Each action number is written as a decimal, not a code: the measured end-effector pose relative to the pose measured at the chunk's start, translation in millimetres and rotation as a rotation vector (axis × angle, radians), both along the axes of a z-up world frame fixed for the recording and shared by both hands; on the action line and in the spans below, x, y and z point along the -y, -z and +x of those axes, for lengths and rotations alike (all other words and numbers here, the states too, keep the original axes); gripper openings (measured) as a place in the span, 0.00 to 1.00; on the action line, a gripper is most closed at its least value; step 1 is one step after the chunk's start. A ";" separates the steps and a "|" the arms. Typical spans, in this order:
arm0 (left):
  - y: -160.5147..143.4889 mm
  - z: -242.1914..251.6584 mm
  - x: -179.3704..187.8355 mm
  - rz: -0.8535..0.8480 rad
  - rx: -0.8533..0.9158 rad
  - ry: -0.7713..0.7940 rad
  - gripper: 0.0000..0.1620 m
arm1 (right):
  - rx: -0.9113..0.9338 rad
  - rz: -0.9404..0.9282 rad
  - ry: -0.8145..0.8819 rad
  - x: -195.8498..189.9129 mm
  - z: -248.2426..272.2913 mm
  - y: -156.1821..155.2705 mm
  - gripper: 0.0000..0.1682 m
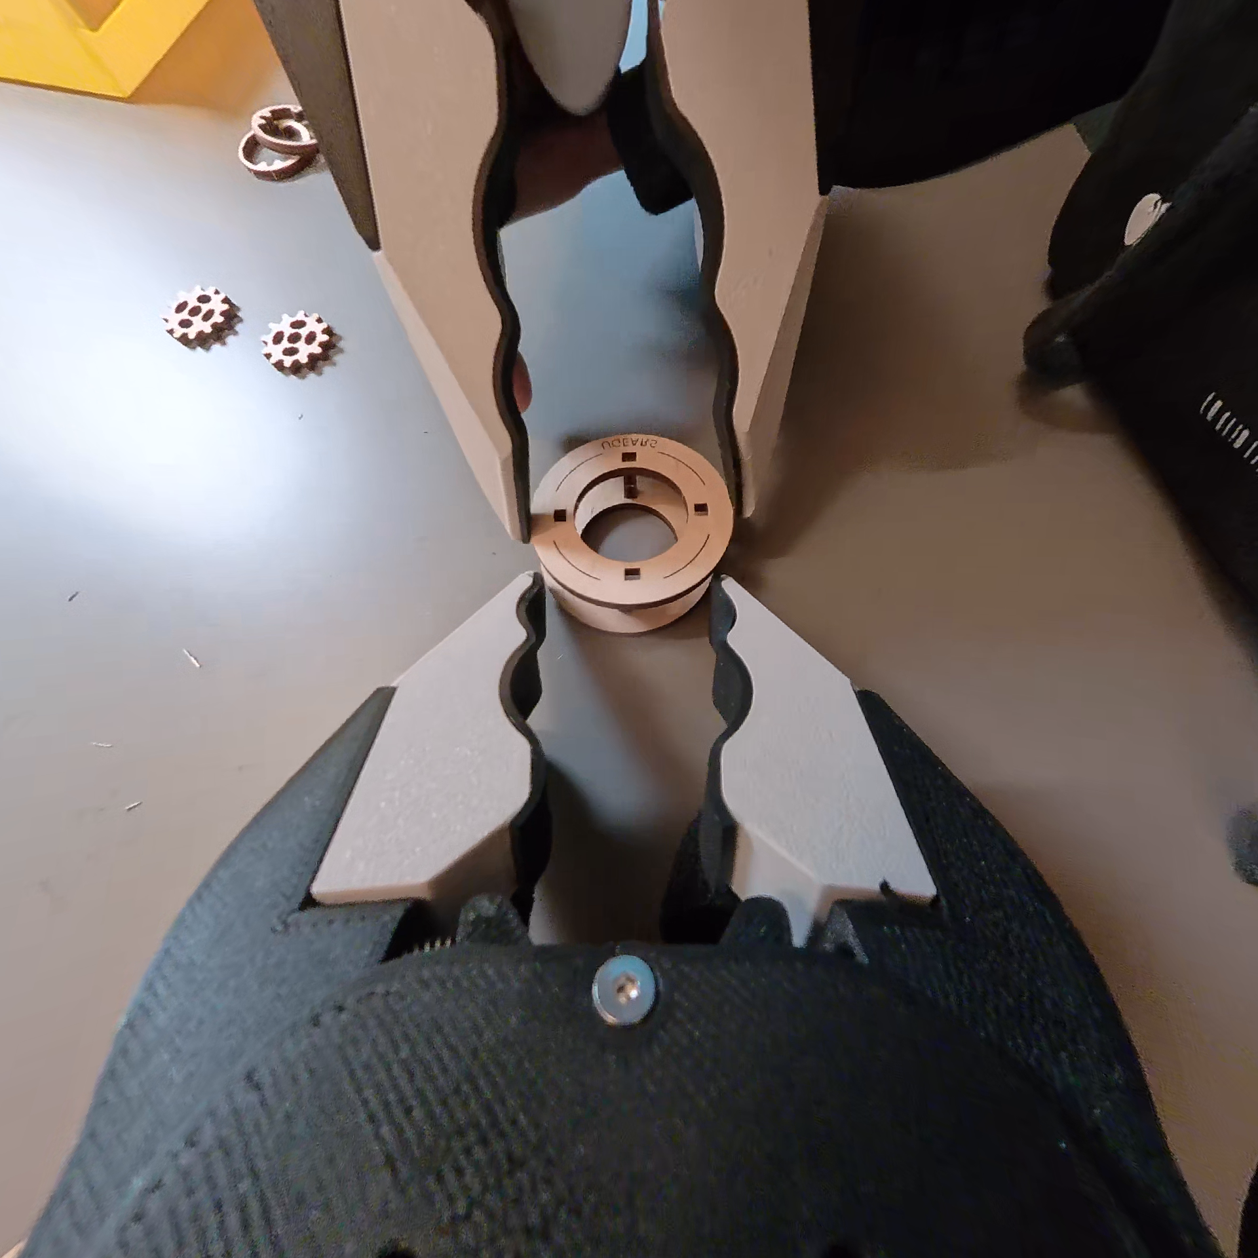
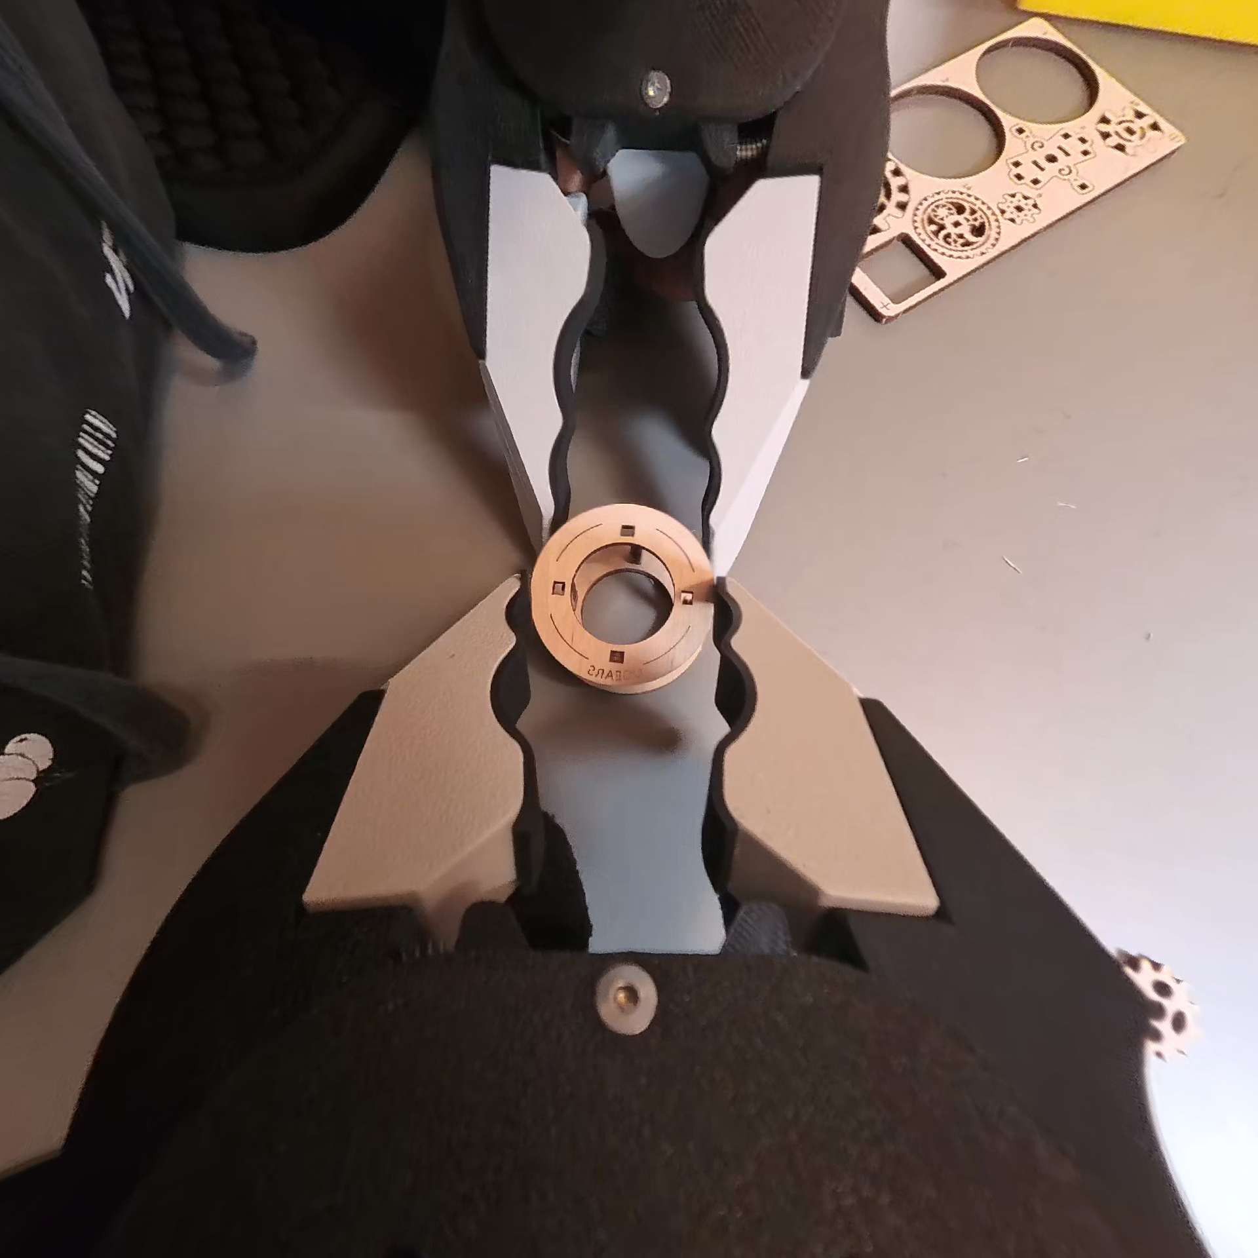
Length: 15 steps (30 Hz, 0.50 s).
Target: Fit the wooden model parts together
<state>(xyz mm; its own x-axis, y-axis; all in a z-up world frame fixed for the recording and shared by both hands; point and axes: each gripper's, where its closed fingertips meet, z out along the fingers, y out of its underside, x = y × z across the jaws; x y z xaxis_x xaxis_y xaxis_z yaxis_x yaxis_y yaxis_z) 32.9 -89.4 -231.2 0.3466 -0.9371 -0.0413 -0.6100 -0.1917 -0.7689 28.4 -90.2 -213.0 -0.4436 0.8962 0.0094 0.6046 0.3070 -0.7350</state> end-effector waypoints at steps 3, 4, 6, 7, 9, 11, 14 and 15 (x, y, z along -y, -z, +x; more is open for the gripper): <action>-0.1 -0.9 -1.4 0.005 -0.001 -0.012 0.29 | -0.006 -0.018 0.034 -2.4 -1.6 -0.1 0.30; -0.1 -1.1 -1.4 0.006 -0.001 -0.013 0.29 | -0.009 -0.024 0.041 -2.6 -1.7 -0.3 0.30; -0.2 -1.5 -1.3 0.007 -0.001 -0.015 0.29 | -0.018 -0.039 0.053 -2.6 -2.3 -0.6 0.30; -0.3 -2.2 -1.2 0.006 -0.001 -0.018 0.29 | -0.023 -0.045 0.060 -3.0 -2.7 -0.7 0.30; -0.4 -5.0 -1.3 0.007 -0.002 -0.026 0.29 | -0.026 -0.056 0.071 -3.4 -2.9 -1.2 0.30; -0.5 -9.7 -1.8 0.007 -0.002 -0.039 0.28 | -0.028 -0.058 0.079 -3.5 -3.0 -1.2 0.30; -2.5 -12.8 0.1 -0.011 0.015 -0.043 0.23 | -0.033 -0.062 0.092 -4.4 -4.1 -1.4 0.30; -3.2 -13.4 0.6 -0.017 0.019 -0.046 0.19 | -0.035 -0.060 0.092 -4.5 -4.1 -1.3 0.30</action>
